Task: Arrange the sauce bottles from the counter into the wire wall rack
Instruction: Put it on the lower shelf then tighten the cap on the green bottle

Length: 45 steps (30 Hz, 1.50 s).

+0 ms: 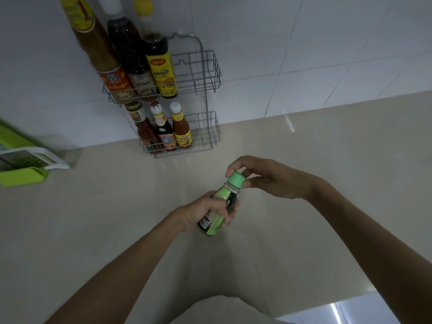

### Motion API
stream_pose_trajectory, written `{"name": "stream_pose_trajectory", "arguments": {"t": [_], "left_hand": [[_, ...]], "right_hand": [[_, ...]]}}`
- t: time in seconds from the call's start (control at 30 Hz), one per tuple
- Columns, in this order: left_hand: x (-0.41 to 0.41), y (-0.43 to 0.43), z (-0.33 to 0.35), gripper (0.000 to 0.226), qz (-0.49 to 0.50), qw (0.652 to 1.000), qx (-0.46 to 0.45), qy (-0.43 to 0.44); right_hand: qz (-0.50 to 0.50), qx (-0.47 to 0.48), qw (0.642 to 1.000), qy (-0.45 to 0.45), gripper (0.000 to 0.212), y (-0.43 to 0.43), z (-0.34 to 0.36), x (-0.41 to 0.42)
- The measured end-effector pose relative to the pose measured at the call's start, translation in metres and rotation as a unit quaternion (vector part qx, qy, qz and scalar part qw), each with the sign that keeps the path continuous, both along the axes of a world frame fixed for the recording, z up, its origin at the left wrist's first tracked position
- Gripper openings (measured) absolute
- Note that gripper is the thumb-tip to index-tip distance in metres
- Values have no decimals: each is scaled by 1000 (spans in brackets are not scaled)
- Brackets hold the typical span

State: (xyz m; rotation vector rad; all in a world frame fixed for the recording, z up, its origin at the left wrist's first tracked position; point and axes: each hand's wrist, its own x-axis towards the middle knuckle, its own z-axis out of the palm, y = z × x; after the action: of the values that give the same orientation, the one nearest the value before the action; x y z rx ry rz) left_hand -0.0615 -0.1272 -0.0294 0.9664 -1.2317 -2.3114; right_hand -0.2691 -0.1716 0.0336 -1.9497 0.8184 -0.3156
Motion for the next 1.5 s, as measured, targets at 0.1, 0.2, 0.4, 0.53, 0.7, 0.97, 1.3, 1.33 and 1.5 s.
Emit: {"name": "stream_pose_trajectory", "arguments": {"t": [0.1, 0.2, 0.4, 0.53, 0.7, 0.97, 1.3, 1.33, 1.5], "left_hand": [[-2, 0, 2, 30, 3, 1000, -3, -7], [-4, 1, 4, 31, 3, 998, -45, -50], [-5, 5, 6, 19, 17, 991, -87, -97], [-3, 3, 12, 17, 30, 986, -117, -117], [-6, 2, 16, 15, 66, 984, -114, -123], [-28, 17, 14, 35, 200, 824, -322, -422], [35, -5, 10, 49, 166, 942, -181, -230], [34, -5, 7, 46, 193, 932, -192, -238], [24, -4, -13, 43, 334, 857, -251, -302]], "right_hand": [[-39, 8, 999, 19, 26, 0, 4, -2], [-59, -26, 994, 87, 21, 3, 5, 1], [-55, -44, 989, 134, 63, 7, 10, 3], [-85, -103, 984, 119, 63, 7, 10, 1], [-98, -195, 953, 210, 63, 15, 3, 11], [-271, -117, 939, 177, 26, 10, -21, 47], [-21, -108, 992, 55, 17, -33, 27, 28], [-26, -108, 993, 45, 19, -32, 25, 31], [-233, -18, 971, -44, 53, -5, -10, 51]]}}
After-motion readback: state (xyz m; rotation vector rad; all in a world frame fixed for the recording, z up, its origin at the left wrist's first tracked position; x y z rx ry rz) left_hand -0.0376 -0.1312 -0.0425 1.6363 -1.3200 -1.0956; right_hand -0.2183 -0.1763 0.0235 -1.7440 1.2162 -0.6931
